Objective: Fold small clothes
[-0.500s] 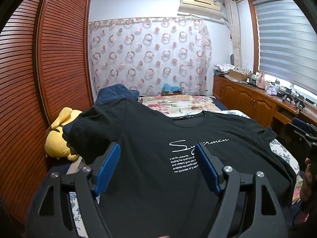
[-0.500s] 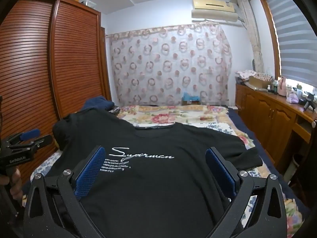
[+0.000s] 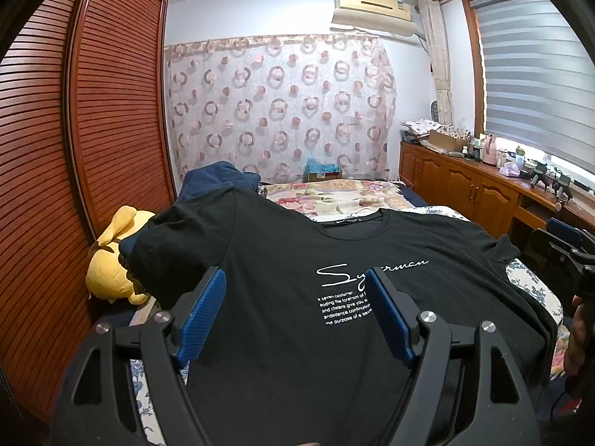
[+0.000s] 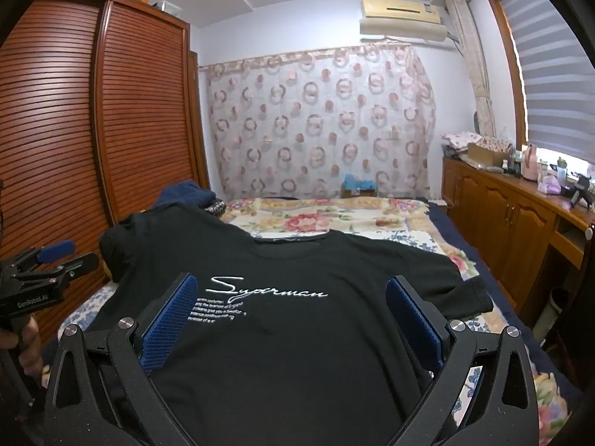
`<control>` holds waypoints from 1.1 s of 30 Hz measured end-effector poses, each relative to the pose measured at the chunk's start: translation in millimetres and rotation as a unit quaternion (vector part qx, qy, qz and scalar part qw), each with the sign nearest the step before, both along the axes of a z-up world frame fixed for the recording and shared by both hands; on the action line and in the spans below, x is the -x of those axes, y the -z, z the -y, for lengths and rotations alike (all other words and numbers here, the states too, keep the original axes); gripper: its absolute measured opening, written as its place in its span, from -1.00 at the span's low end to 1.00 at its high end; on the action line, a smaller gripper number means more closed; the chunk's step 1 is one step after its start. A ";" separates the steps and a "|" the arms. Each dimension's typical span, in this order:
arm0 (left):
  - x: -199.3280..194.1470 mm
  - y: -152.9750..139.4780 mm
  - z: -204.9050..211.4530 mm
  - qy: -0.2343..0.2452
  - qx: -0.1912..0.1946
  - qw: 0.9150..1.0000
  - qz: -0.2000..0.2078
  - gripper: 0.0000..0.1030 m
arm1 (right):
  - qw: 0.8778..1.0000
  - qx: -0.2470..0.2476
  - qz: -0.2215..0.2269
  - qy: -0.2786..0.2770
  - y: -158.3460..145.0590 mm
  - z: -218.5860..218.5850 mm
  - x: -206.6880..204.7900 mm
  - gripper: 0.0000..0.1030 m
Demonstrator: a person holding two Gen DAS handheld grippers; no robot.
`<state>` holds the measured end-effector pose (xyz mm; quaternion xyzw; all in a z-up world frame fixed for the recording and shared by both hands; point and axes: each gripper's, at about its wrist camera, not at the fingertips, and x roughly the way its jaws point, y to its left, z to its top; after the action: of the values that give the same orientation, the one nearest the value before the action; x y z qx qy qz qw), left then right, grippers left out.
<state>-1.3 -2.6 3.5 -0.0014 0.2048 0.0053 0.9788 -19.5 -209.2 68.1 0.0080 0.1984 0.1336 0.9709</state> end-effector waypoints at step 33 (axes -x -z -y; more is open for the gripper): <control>5.0 -18.8 10.5 0.003 -0.008 1.000 0.010 0.52 | 1.000 -0.001 0.002 0.000 5.8 -8.2 0.1 1.00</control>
<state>-6.4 -13.0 22.3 0.0065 0.1953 0.0040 0.9807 -19.7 -201.0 62.2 0.0088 0.1966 0.1339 0.9713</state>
